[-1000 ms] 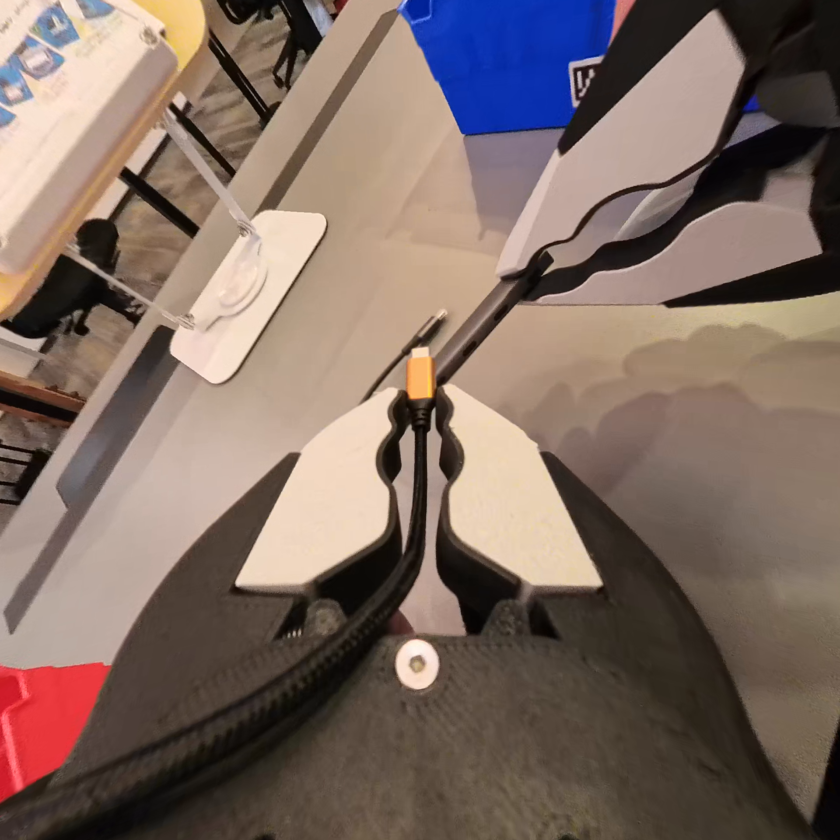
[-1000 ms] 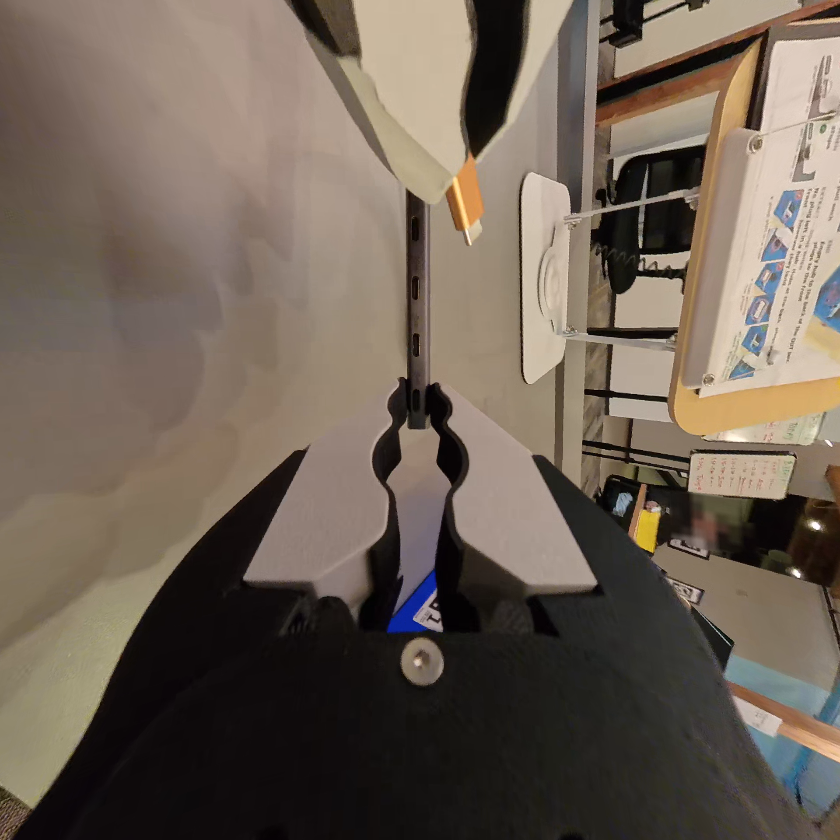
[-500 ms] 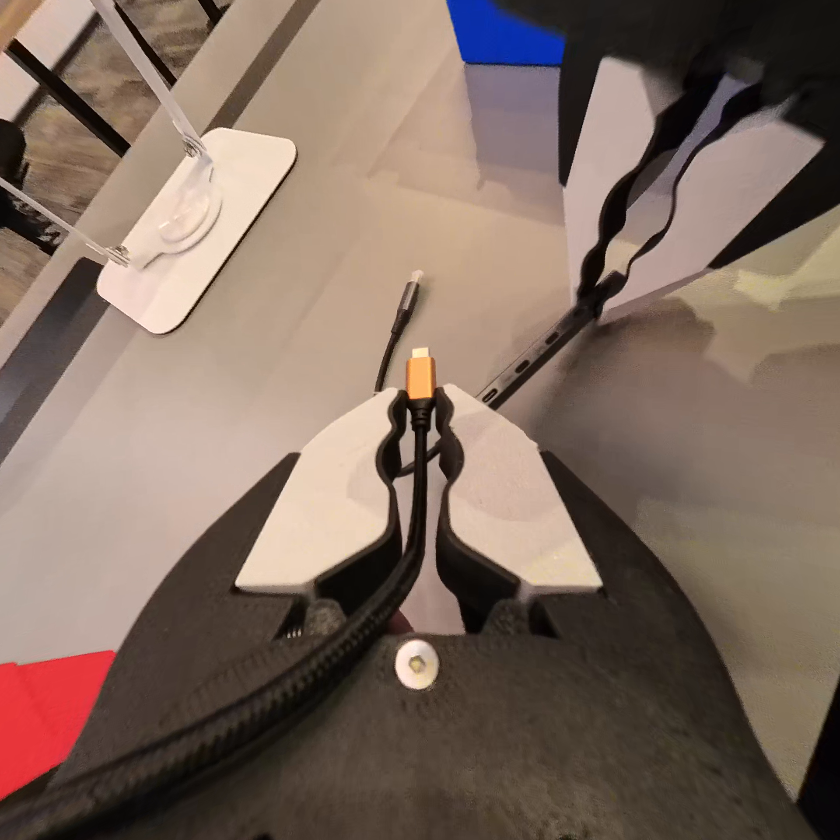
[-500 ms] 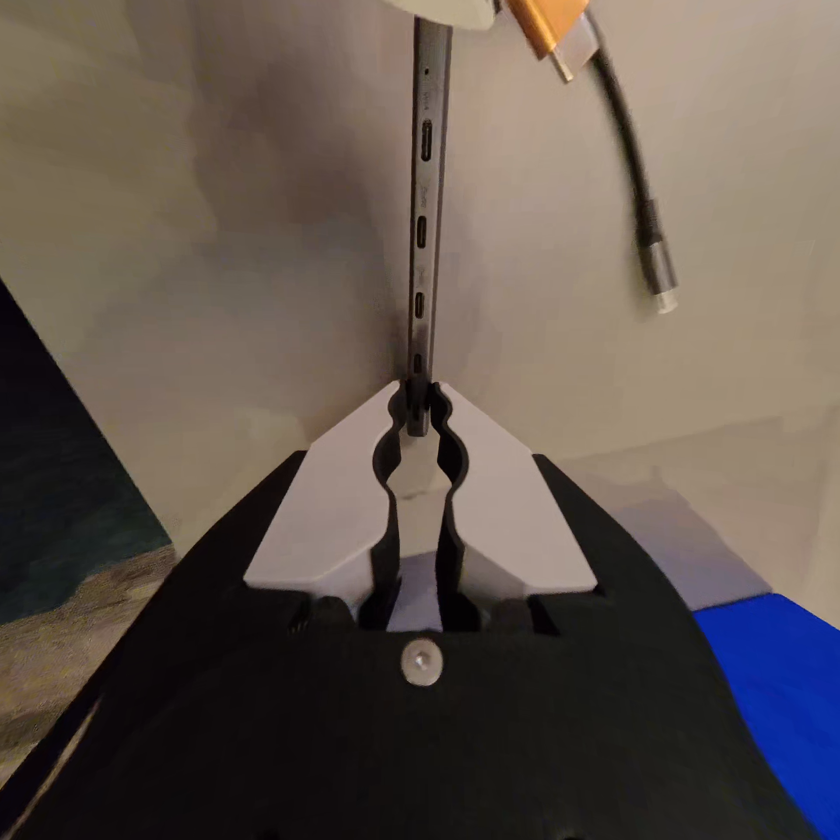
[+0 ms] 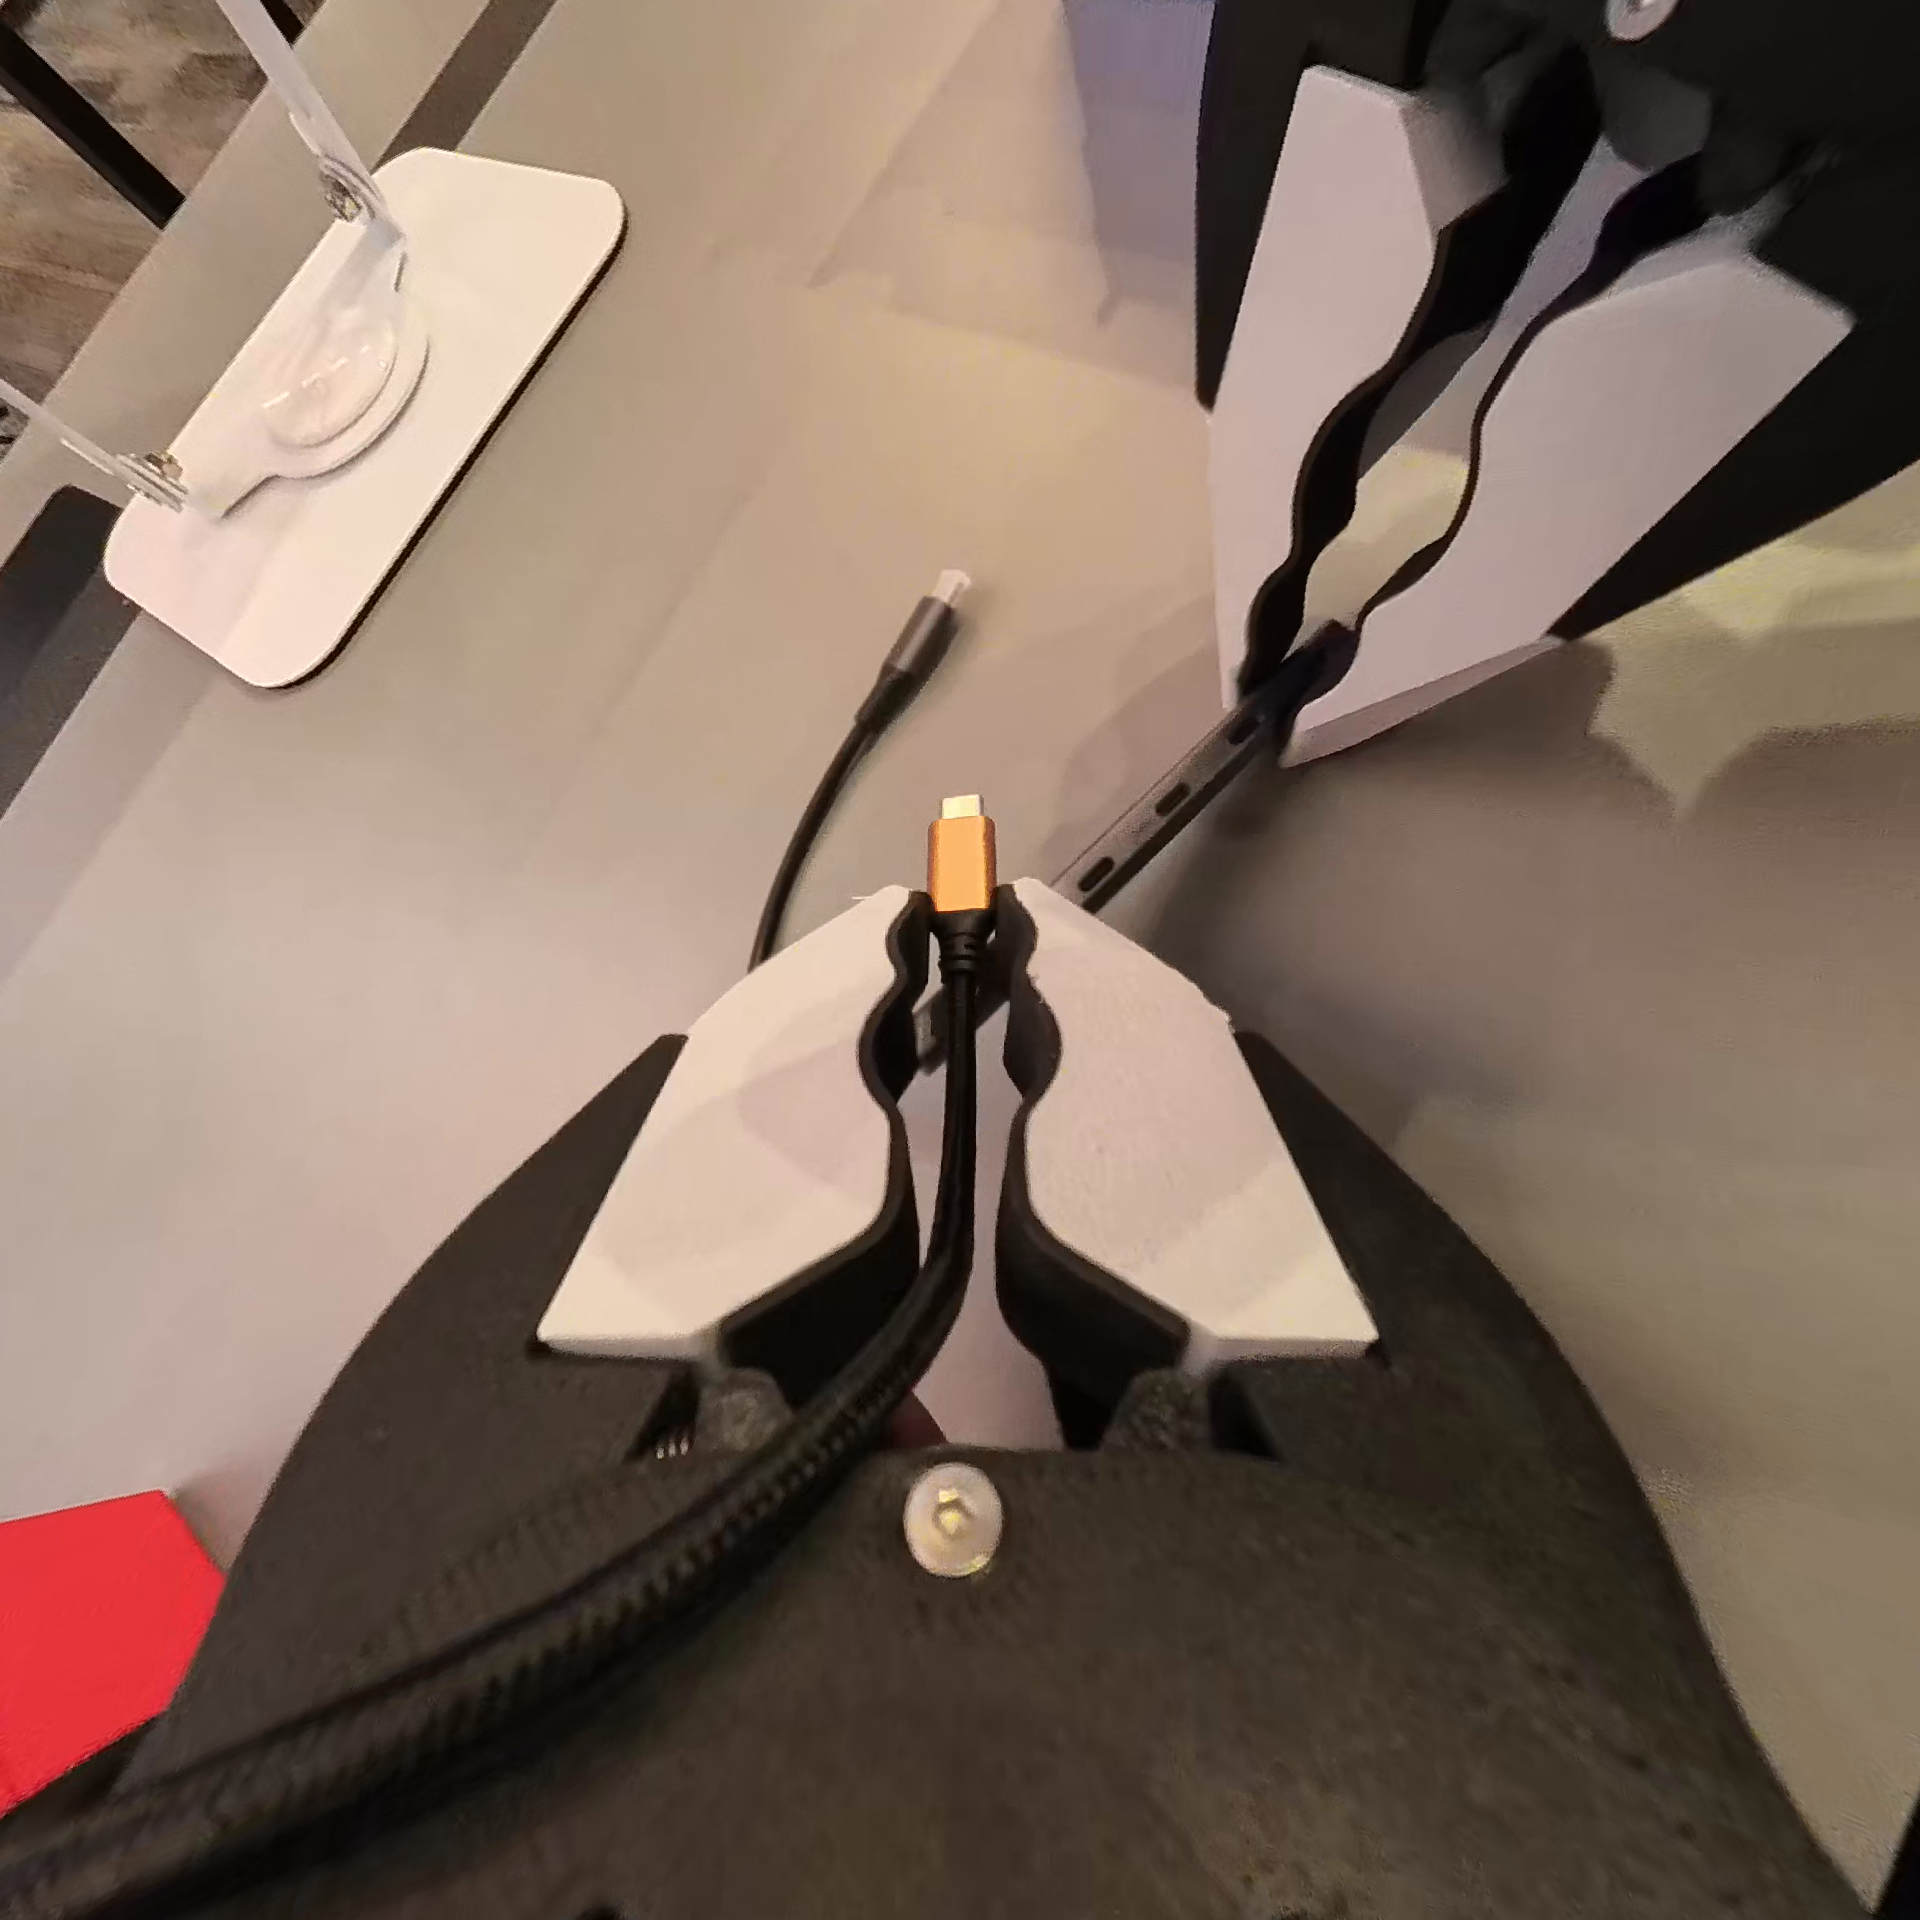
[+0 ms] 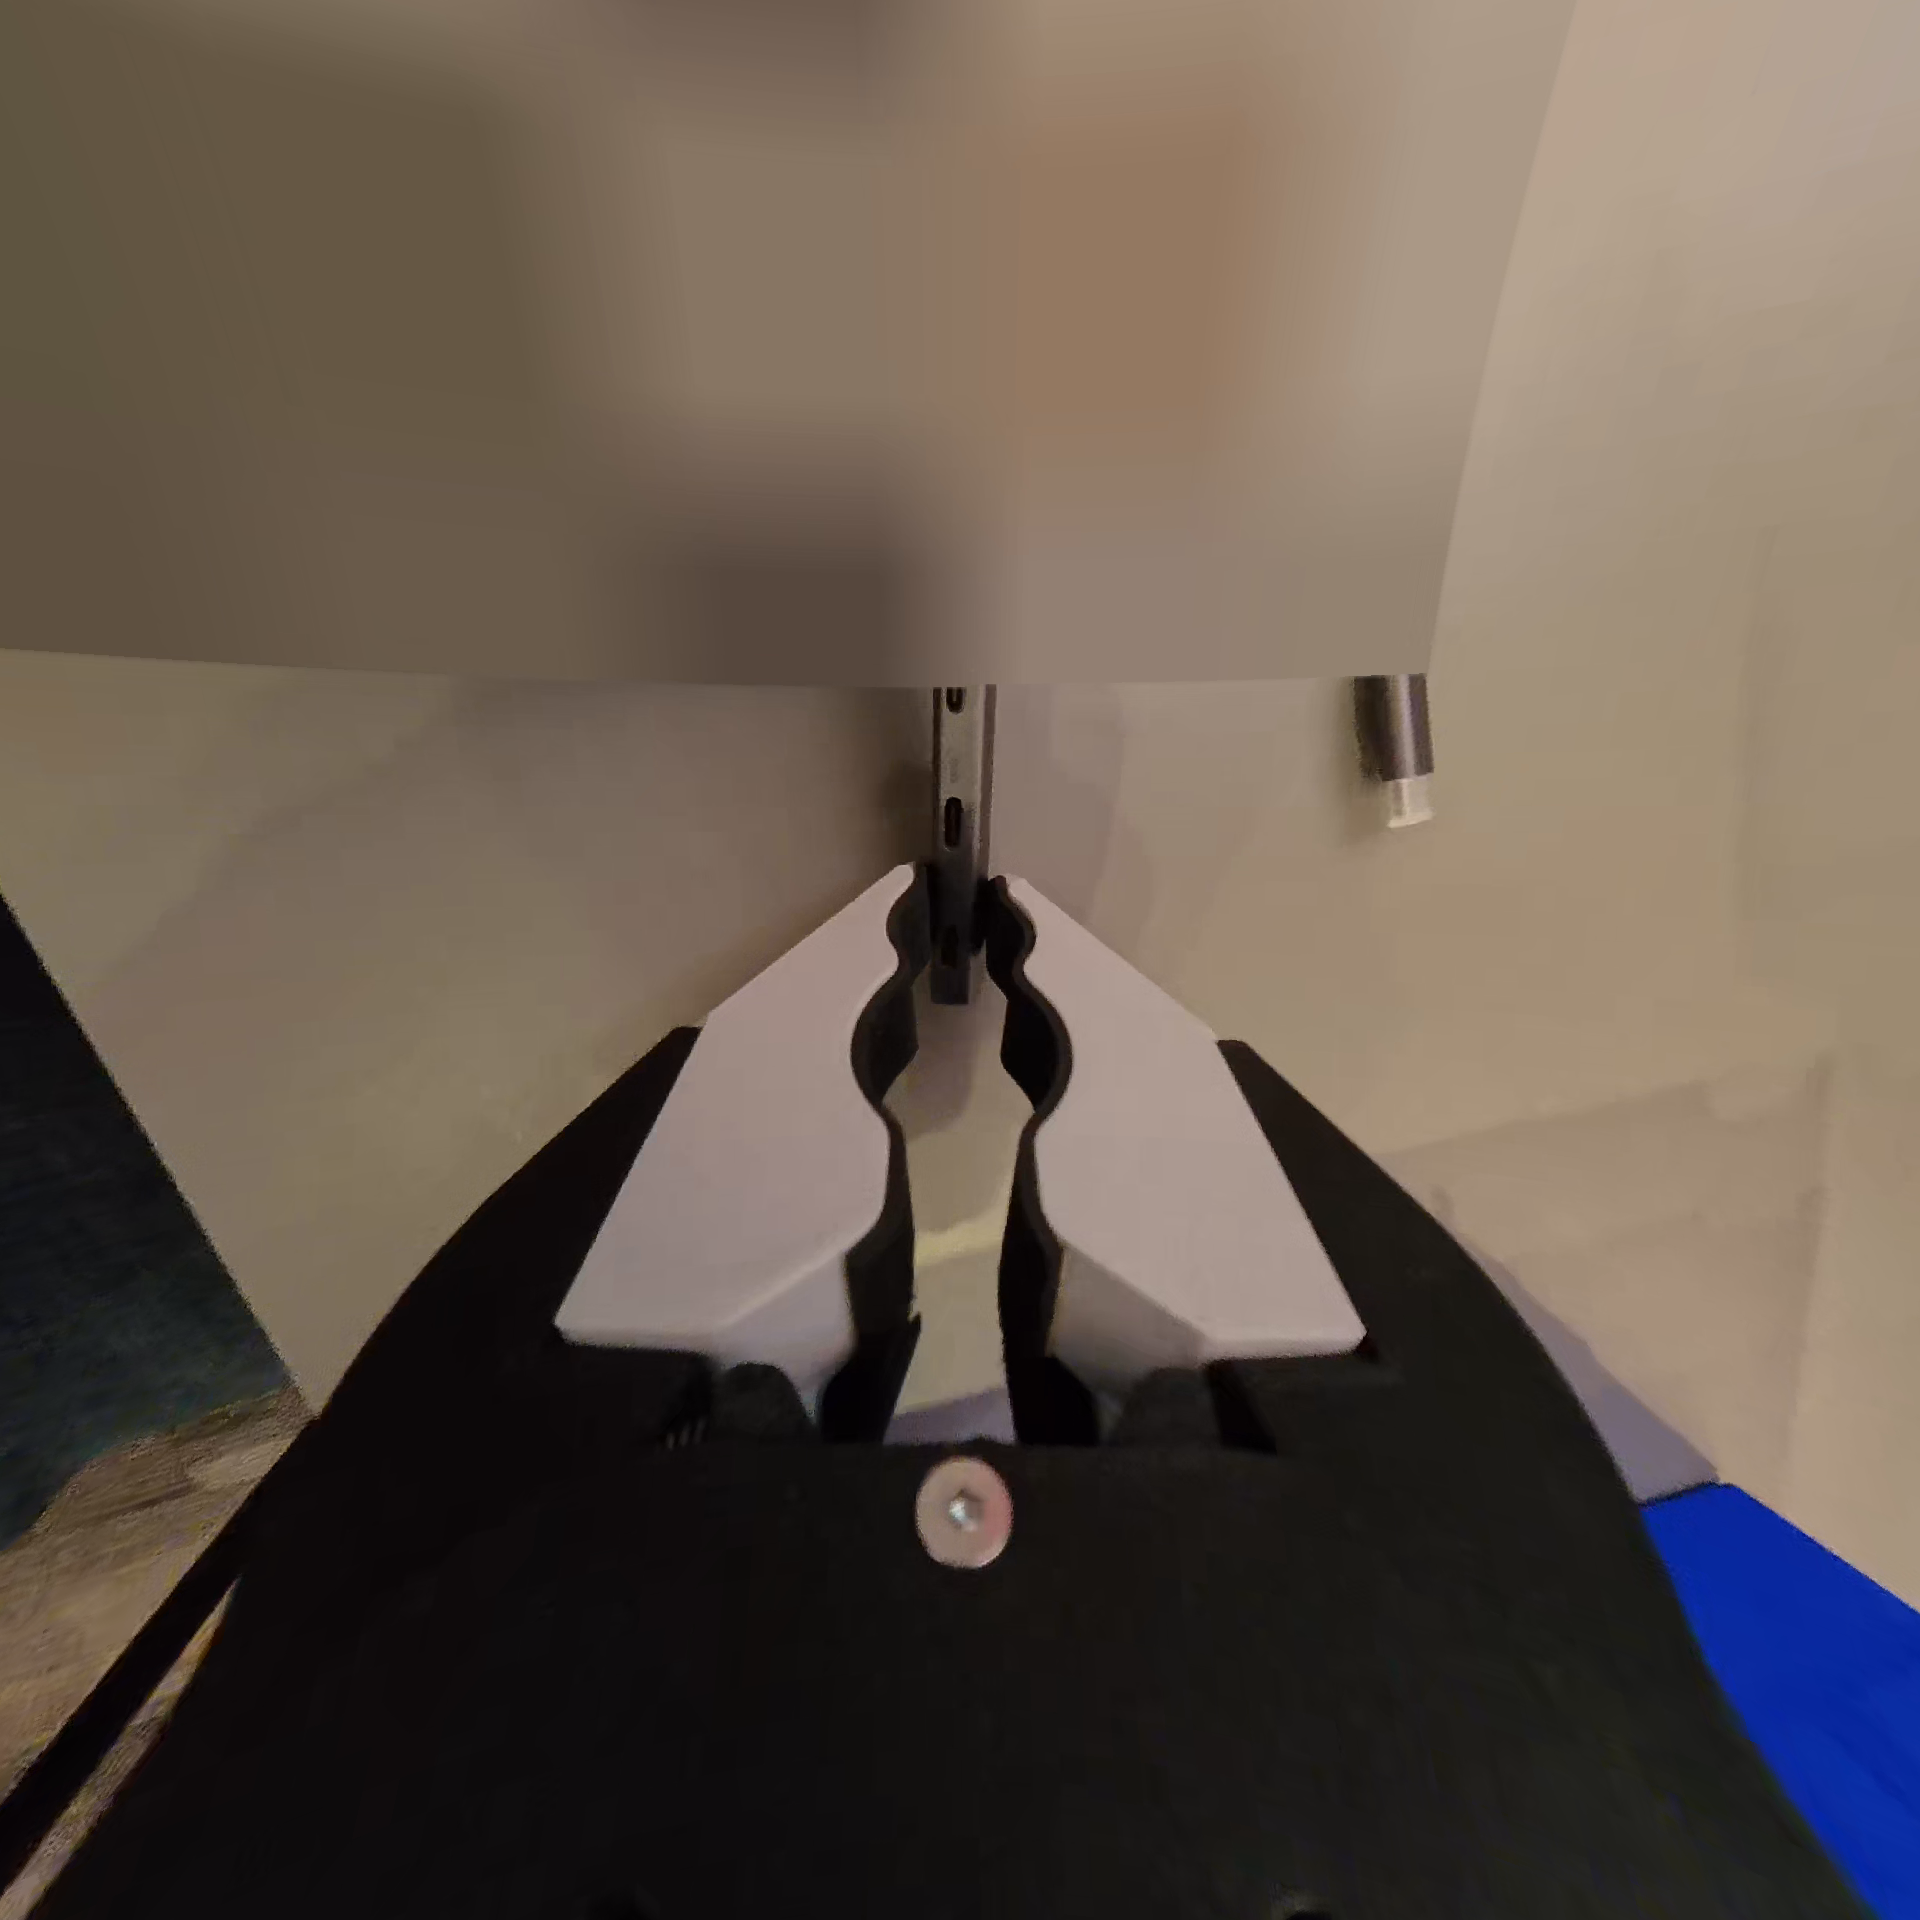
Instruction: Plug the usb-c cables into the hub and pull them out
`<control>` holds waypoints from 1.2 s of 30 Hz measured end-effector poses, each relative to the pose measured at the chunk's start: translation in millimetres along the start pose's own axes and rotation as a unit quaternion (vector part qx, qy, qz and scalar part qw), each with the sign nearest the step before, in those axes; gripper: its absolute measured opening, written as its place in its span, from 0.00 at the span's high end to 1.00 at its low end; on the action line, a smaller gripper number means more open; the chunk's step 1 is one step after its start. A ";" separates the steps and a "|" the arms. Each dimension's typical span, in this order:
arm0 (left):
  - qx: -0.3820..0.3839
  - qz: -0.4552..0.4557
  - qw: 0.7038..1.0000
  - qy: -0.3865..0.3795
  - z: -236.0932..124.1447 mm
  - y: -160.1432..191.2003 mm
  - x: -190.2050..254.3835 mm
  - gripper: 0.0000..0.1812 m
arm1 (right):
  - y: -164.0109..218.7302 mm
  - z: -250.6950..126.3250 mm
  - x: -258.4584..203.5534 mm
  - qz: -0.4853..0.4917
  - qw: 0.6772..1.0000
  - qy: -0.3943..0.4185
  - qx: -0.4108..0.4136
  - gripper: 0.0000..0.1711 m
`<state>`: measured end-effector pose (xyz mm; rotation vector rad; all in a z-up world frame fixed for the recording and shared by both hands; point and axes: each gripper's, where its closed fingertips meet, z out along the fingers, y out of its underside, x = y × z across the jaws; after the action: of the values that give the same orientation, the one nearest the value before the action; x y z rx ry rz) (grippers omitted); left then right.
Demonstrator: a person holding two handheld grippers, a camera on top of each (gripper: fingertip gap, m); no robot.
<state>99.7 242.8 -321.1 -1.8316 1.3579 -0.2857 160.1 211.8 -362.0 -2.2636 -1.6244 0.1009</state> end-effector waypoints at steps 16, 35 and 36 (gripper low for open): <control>0.054 -0.013 0.998 -0.024 -24.6 -29.7 2.7 0.94 | -18.4 -58.2 56.1 -0.060 0.942 0.331 0.004 0.96; 0.088 -0.046 0.993 -0.063 -33.4 -46.9 -19.8 0.94 | -45.6 -87.4 44.1 -0.134 0.899 0.413 0.056 0.96; 0.088 -0.045 0.993 -0.064 -33.0 -47.5 -20.8 0.94 | -48.0 -88.8 42.2 -0.140 0.897 0.414 0.064 0.96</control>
<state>104.3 249.4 -260.2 -1.7354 1.1274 -0.3203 154.0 243.1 -257.4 -1.5819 -1.3638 -0.7090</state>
